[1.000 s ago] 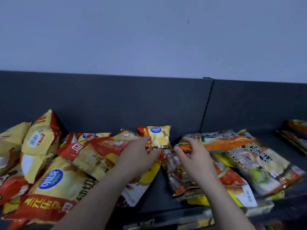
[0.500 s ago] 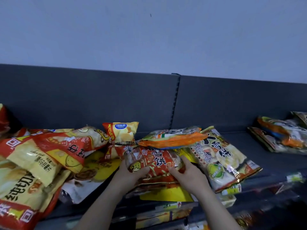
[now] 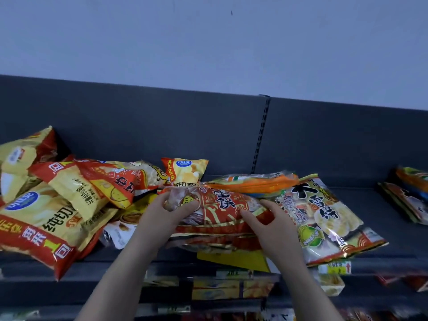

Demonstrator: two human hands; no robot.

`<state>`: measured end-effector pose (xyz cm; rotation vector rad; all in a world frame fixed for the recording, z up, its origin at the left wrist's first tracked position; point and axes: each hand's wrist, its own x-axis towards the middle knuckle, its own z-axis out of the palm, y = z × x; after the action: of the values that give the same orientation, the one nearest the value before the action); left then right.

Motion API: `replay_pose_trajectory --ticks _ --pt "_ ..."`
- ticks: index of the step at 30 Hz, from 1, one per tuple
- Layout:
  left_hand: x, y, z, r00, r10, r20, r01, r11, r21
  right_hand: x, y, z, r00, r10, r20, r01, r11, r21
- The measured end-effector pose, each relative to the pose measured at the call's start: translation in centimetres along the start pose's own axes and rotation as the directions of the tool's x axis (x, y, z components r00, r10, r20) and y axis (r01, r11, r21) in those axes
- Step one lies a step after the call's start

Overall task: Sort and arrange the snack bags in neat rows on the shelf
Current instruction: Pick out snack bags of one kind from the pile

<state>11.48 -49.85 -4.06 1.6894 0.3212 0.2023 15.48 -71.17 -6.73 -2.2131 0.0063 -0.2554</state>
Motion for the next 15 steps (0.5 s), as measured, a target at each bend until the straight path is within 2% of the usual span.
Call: replay_pose_trajectory --ticks 7,15 --pt "-3.3 0.5 -3.0 0.998 0.055 0.028 -0.055 0.998 0.007 -4.0 -2.1 -0.9 0.997 -0.045 -0.056 0.047 0.999 0.022" --pt "-6.2 1.9 -7.3 0.989 0.129 0.068 -0.129 0.992 -0.011 -9.6 -5.6 -1.7 0.994 0.014 -0.108 -0.001 0.993 0.120"
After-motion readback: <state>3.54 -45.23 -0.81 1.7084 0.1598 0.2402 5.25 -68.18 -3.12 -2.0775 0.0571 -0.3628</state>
